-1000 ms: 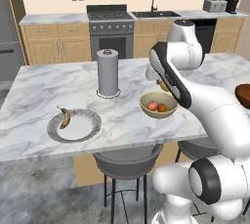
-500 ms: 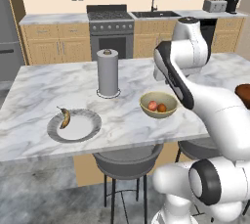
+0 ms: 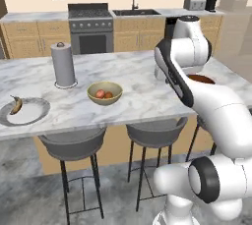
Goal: Take the fruits from the plate on the dining counter and place two fruits in each bowl.
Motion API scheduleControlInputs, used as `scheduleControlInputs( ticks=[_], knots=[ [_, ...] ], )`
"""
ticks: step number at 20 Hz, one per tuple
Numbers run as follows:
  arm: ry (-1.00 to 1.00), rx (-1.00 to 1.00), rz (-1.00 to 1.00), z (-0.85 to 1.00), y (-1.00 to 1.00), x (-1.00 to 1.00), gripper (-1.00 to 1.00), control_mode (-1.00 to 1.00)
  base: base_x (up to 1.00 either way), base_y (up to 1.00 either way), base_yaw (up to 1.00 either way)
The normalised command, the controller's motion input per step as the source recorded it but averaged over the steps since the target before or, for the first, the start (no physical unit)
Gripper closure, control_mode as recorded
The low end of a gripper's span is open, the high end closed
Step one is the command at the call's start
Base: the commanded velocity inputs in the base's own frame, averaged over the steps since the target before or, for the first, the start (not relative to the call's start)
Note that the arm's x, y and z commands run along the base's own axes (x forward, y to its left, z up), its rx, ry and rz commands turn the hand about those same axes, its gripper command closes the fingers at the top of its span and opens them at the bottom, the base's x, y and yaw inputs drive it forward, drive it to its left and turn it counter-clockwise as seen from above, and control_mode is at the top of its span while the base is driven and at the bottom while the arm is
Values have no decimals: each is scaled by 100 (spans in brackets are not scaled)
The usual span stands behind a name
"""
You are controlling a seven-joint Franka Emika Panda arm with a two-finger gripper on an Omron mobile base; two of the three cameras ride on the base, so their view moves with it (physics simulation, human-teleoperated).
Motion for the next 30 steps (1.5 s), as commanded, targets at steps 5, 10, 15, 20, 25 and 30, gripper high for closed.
scheduleControlInputs(
  ticks=[5, 10, 15, 20, 25, 30],
  knots=[
    [0, 0, 0, 0, 0, 0, 100, 100, -20, -96, -7],
    [0, 0, 0, 0, 0, 0, 100, 100, 11, -77, -2],
    [0, 0, 0, 0, 0, 0, 100, 100, 38, -33, 0],
    [0, 0, 0, 0, 0, 0, 100, 100, 50, 12, -1],
    [0, 0, 0, 0, 0, 0, 100, 100, 38, 3, 0],
    [0, 0, 0, 0, 0, 0, 100, 100, 40, 0, 0]
  ],
)
